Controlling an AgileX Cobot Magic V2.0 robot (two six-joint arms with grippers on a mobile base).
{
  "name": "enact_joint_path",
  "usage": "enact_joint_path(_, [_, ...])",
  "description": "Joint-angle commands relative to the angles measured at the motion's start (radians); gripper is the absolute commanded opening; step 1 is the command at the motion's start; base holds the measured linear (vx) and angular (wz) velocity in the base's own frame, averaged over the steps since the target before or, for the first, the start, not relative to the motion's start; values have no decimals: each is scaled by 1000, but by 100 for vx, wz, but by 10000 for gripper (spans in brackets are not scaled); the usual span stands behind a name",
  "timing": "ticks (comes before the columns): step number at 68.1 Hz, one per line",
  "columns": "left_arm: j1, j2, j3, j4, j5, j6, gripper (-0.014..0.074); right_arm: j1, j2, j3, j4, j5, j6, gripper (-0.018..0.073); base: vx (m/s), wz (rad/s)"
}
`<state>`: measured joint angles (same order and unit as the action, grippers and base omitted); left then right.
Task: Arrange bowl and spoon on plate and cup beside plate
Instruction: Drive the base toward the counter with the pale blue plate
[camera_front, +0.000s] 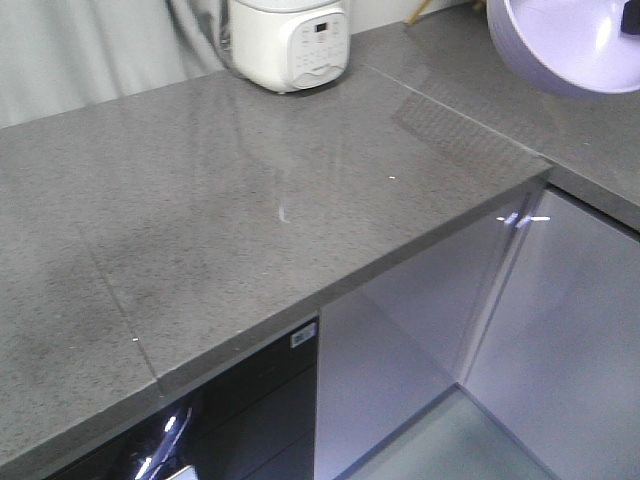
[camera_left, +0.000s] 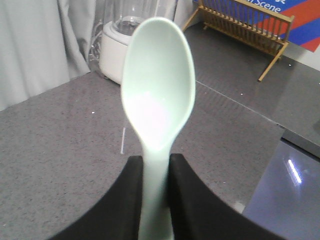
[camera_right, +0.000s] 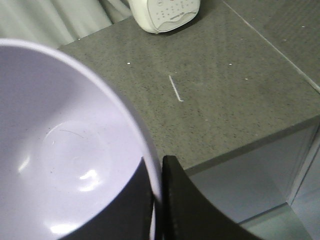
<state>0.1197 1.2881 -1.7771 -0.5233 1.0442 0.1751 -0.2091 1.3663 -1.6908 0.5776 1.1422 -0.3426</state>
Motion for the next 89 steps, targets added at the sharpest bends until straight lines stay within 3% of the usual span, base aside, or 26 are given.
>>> enact_joint_path(1, [1, -22, -27, -31, -60, 0, -7, -3, -31, -29, 41, -49, -9, -10, -4, -37])
enact_joint_path(89, [1, -22, -27, -31, -60, 0, -7, -3, -31, -29, 41, -49, -9, -10, -4, -29])
